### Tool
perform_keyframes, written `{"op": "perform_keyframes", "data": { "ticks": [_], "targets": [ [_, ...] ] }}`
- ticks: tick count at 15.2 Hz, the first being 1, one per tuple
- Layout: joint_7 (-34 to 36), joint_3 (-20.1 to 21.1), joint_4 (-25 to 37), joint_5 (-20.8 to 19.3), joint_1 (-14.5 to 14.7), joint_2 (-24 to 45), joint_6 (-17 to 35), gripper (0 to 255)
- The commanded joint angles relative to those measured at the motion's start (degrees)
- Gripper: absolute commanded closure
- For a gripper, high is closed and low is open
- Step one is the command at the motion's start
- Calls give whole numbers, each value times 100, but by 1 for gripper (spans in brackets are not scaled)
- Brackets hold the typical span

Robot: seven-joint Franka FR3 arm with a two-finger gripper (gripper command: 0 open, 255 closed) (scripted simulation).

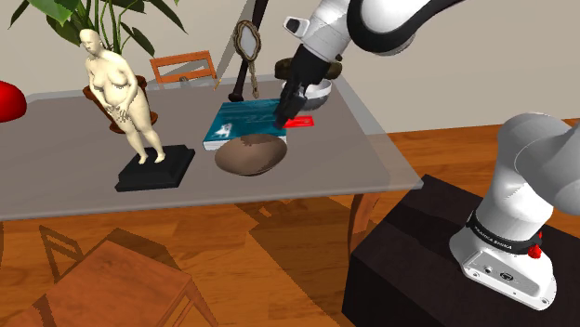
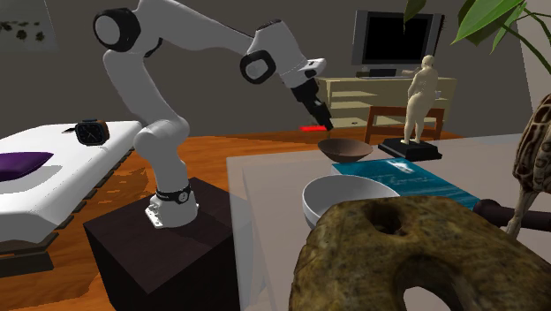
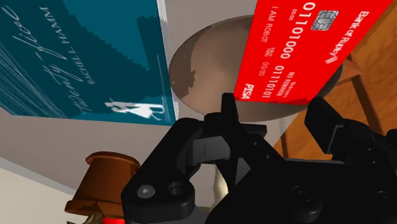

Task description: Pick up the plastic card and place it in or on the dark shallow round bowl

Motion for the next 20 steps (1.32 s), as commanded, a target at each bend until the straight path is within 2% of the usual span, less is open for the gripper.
{"op": "perform_keyframes", "data": {
  "ticks": [1,8,20],
  "targets": [
    [82,55,359,-3,31,390,42,255],
    [555,286,1981,-217,100,1884,-13,255],
    [161,305,1427,160,157,2210,848,255]
  ]
}}
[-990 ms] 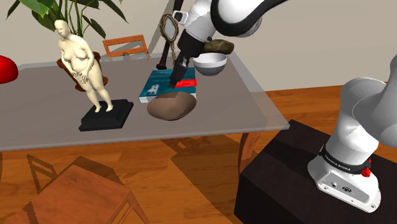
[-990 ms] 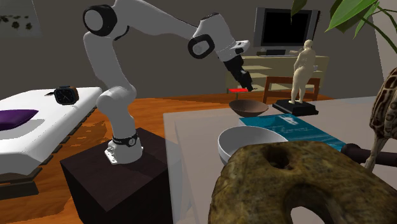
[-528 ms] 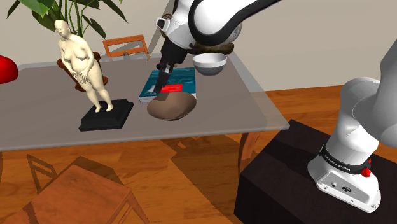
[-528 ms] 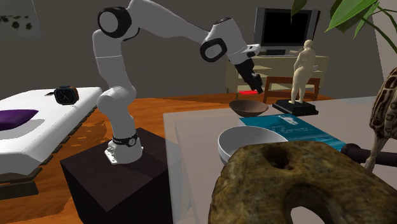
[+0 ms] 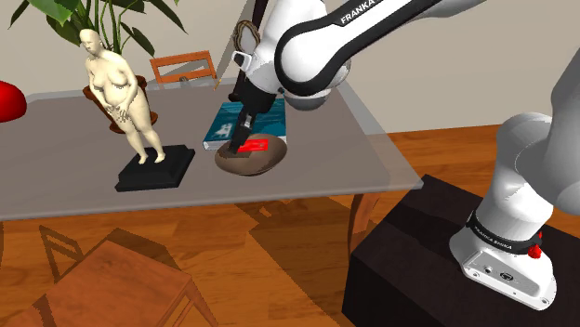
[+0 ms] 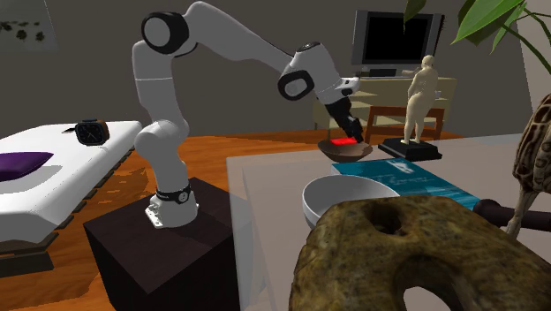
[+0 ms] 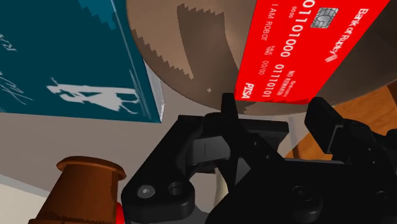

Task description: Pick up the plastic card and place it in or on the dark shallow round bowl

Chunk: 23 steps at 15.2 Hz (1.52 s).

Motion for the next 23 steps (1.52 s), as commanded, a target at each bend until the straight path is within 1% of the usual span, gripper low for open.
{"op": "perform_keyframes", "data": {
  "ticks": [1,4,11,12,17,21,23],
  "targets": [
    [-82,5,-73,80,7,66,139,255],
    [-181,16,-152,180,15,149,297,255],
    [-181,16,-152,180,14,149,297,255],
    [-181,16,-152,180,14,149,297,0],
    [-181,16,-152,180,14,149,297,0],
    [-25,-40,-348,-27,-56,-558,-222,0],
    [-25,-39,-349,-26,-58,-559,-221,0]
  ]
}}
